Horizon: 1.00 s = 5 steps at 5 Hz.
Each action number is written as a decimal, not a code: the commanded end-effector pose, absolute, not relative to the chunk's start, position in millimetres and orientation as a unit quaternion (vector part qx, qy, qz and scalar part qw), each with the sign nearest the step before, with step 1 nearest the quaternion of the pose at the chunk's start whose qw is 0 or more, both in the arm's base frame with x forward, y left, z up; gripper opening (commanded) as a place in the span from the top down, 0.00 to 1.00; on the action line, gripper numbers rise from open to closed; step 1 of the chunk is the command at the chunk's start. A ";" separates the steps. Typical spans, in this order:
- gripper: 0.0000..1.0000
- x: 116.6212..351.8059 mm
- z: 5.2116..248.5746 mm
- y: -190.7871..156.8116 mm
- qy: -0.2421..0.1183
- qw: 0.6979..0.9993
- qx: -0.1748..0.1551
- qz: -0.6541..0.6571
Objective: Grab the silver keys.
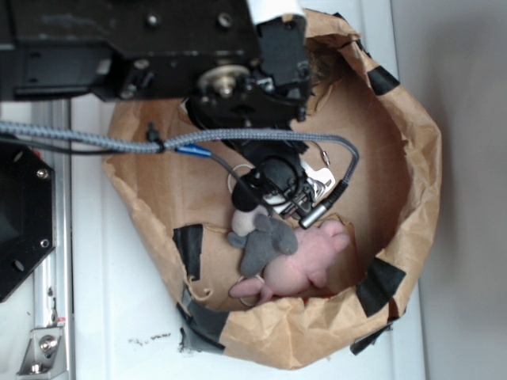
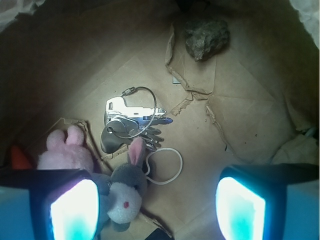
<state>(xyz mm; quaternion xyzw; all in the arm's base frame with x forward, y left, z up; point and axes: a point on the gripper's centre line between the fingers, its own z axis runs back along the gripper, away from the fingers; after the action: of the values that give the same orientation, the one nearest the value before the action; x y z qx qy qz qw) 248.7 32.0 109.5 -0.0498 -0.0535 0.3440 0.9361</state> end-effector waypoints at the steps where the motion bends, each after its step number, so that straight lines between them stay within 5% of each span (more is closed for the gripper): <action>1: 0.00 265.5 94.3 51.4 -0.057 0.909 -0.066 0.407; 3: 0.00 289.3 60.4 48.7 -0.082 0.894 -0.091 0.431; 4: 0.00 299.0 63.1 46.0 -0.113 0.890 -0.129 0.423; 5: 0.00 306.1 58.3 38.5 -0.146 0.884 -0.104 0.431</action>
<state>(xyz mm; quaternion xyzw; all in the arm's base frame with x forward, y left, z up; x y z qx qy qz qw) 302.6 39.0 47.8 -0.0967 -0.1275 0.4382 0.8845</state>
